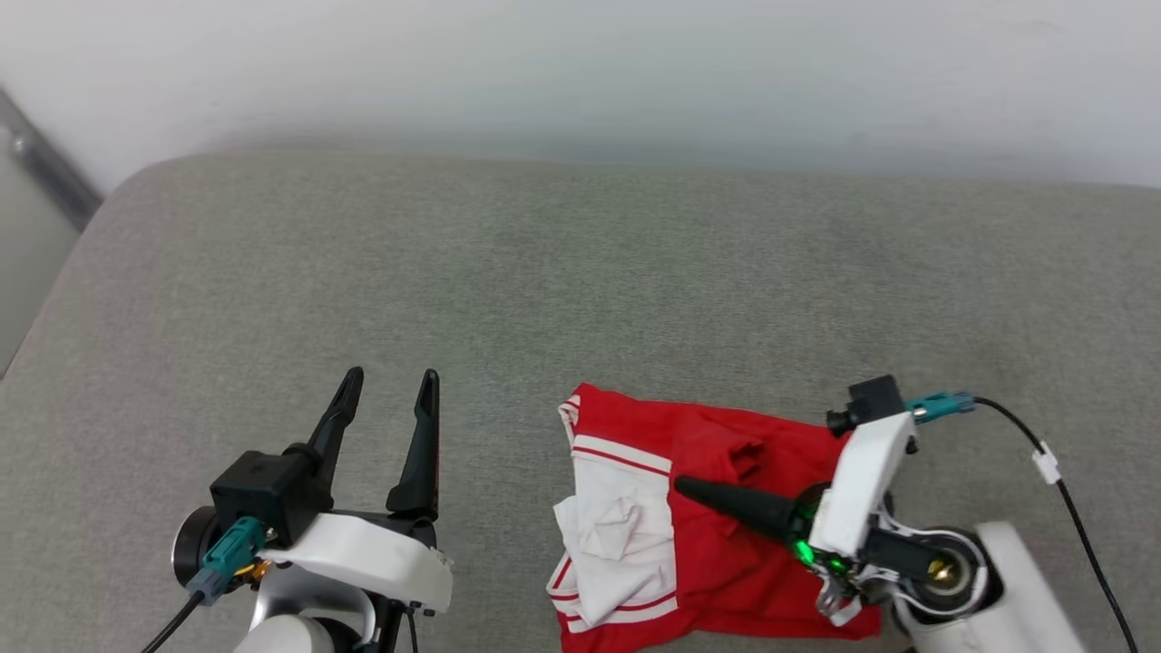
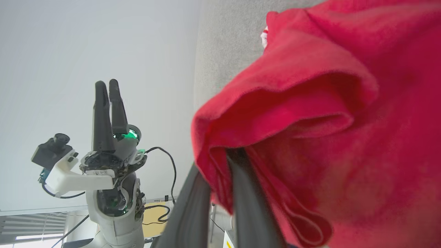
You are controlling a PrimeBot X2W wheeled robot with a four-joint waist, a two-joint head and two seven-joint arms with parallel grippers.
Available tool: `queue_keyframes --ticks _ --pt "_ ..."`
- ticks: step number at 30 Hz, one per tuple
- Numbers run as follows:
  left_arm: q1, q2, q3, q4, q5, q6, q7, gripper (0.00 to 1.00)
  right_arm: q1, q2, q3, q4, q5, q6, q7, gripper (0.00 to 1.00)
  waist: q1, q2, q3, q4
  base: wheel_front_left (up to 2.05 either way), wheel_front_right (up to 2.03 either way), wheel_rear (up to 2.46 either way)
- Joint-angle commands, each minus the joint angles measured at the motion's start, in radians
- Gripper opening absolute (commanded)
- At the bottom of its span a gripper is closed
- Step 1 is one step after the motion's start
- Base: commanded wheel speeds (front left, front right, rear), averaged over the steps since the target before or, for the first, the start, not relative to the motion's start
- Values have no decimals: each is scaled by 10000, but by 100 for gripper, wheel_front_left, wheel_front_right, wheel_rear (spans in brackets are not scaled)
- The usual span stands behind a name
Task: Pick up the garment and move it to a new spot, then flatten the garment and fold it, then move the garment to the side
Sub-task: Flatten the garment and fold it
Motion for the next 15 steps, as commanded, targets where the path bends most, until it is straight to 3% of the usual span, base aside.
queue_keyframes --ticks 1,2,4,10,15 --pt "-108 0 -25 60 -19 -33 -13 100 -199 17 279 286 -175 -3 -405 15 0 -1 44 155 0 0 0" --pt "-124 -4 -27 92 -22 -46 -33 100 -304 17 497 451 -218 -2 -655 30 0 -1 50 188 0 0 0" --pt "-142 -24 -21 136 -60 -66 -76 100 -479 17 911 785 -148 -2 -1102 100 0 -1 76 234 0 0 0" --pt "-162 -48 7 277 -138 -105 -174 100 -1040 -61 1972 945 -502 -2 -1884 100 0 -1 103 180 0 0 0" --pt "-105 -43 54 369 -212 -129 -277 100 -1452 -852 2995 172 -1725 -2 -2620 100 0 -1 11 6 0 0 0"
